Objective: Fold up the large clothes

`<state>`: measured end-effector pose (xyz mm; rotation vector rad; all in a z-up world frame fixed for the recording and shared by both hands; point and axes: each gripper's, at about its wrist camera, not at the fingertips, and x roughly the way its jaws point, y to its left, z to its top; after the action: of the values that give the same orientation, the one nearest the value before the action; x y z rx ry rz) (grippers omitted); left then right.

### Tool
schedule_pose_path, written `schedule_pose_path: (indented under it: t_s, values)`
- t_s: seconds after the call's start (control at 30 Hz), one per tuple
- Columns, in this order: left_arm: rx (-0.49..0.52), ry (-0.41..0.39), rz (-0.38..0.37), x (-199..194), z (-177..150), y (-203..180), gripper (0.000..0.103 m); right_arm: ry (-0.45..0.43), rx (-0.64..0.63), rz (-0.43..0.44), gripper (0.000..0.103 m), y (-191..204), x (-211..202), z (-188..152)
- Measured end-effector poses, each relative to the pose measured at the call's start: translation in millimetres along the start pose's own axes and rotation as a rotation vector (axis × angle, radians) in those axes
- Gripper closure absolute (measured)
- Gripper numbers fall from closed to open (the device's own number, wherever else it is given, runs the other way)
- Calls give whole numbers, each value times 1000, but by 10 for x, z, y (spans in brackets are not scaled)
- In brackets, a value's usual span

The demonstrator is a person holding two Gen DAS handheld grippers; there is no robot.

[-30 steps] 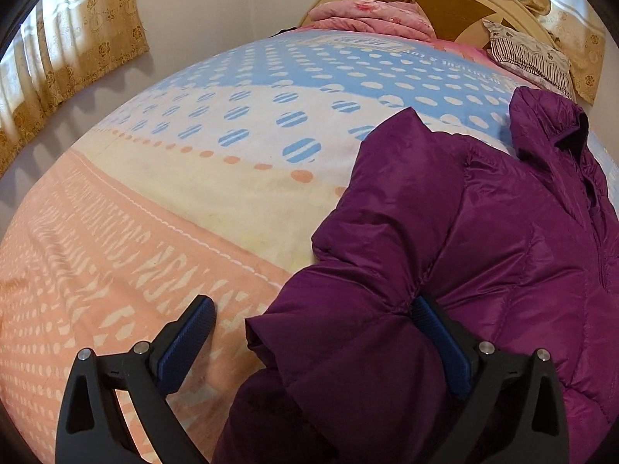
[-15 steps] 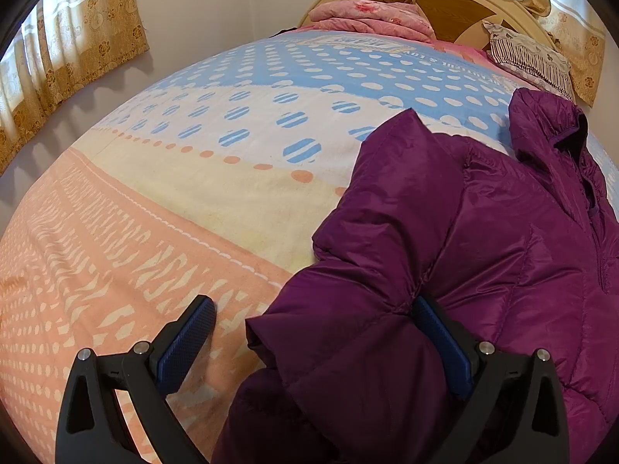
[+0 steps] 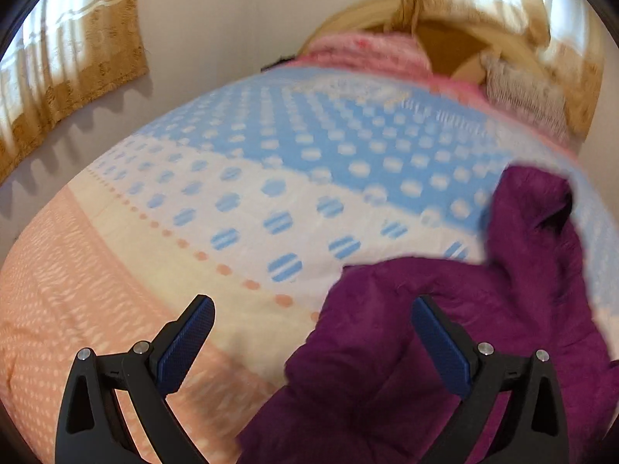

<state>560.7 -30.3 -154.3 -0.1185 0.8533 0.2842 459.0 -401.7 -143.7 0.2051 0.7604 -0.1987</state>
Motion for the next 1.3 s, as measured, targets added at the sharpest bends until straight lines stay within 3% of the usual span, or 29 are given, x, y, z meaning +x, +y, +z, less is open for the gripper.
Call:
schedule_pose_path:
  t_s: [0.1,0.2,0.77,0.83,0.93,0.97,1.03,1.1,1.17,1.27,1.3]
  values:
    - [26,70,53,386,-135,-84,1,73,-2,-30,85,-77,368,-76]
    - [1,85,9,492,-242,-36,1,116,14,-16,86,-164,567,-215]
    - [22,97,3,549,-296,-71,1,71,17,-1,87,-172,547,-320]
    - [22,108,-9,562,-287,-65,1,73,15,-5,87,-165,551,-315]
    - [85,196,-70,573,-153,-76,1,111,-12,0,84,-140,545,-258]
    - [105,245,-128,547,-64,-81,1,141,-32,11,79,-130,528,-215]
    - [120,232,-171,419,117,-102,1,155,-45,69,59,-134,404,-47]
    - [99,179,-214,289,330,-159,1,85,-63,75,27,-123,268,184]
    - [110,144,-274,236,578,-365,1,27,-75,67,20,-95,262,444]
    - [213,37,-239,270,856,-766,1,10,-60,114,20,-29,548,892]
    - [221,34,-229,338,934,-875,1,7,-51,109,20,-3,648,999]
